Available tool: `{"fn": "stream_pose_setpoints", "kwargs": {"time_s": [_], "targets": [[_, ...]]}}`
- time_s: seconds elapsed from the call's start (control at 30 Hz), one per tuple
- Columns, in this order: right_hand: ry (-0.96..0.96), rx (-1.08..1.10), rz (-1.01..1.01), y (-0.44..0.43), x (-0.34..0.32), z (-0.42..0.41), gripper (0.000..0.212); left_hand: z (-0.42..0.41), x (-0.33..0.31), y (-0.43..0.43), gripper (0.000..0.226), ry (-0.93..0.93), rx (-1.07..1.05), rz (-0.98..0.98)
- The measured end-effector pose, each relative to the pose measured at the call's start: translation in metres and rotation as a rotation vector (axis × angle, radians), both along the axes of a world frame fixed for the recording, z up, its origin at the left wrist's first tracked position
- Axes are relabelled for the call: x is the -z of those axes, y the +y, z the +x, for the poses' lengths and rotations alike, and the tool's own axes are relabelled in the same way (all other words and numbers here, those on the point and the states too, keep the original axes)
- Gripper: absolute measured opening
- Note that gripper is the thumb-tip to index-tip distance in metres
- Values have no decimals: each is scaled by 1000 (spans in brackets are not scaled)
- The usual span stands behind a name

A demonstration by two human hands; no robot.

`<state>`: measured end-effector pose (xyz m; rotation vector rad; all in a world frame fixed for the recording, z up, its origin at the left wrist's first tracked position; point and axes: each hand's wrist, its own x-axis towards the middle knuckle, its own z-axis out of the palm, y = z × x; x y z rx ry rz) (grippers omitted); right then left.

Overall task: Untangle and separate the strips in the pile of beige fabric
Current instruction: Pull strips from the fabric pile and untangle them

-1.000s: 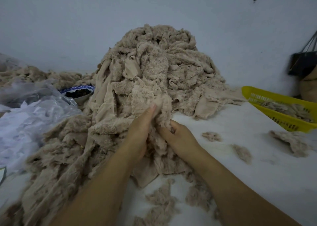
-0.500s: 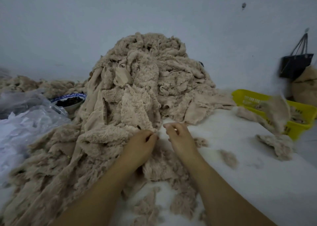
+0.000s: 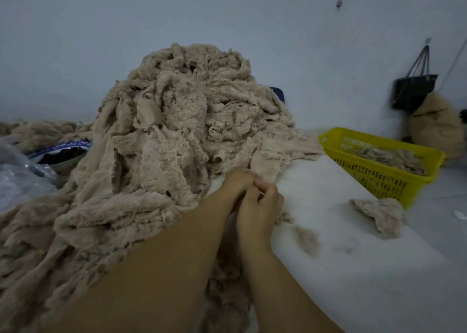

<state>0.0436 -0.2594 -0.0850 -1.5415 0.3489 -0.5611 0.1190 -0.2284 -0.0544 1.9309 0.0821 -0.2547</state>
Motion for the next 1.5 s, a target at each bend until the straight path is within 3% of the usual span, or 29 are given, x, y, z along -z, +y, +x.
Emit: {"fn": "stream_pose_setpoints", "kwargs": {"time_s": [0.23,0.37,0.47,0.63,0.77,0.83,0.97,1.13,1.27,1.4,1.5], "targets": [[55,-4,148,0,-2,6,13,-30,0,35,27,-190,-146,-355],[178,-131,196,-2,-6,5,34,-81,17,56,35,-441,-88,-88],[216,-227,161,-1,-11,3,16,-102,40,70,29,-529,-71,61],[204,-521,595,10,-36,-4,33,-107,37,92,45,-300,-224,-465],[269,-714,385,13,-33,-8,32,-108,33,99,58,-162,-81,-636],[208,-653,203,11,-20,-7,33,-109,32,101,45,-165,-42,-712],[141,-388,-10,4,-2,-5,49,-102,29,111,38,-101,-189,-998],[144,-85,381,-22,-1,9,57,-97,26,123,20,-64,-338,-1267],[162,-236,478,-17,-5,5,47,-99,23,120,21,-158,-302,-1140],[130,-806,95,3,-3,-11,33,-106,29,109,16,-418,-166,-522],[68,-905,196,4,-5,-18,35,-111,29,107,21,-358,-74,-410]]}}
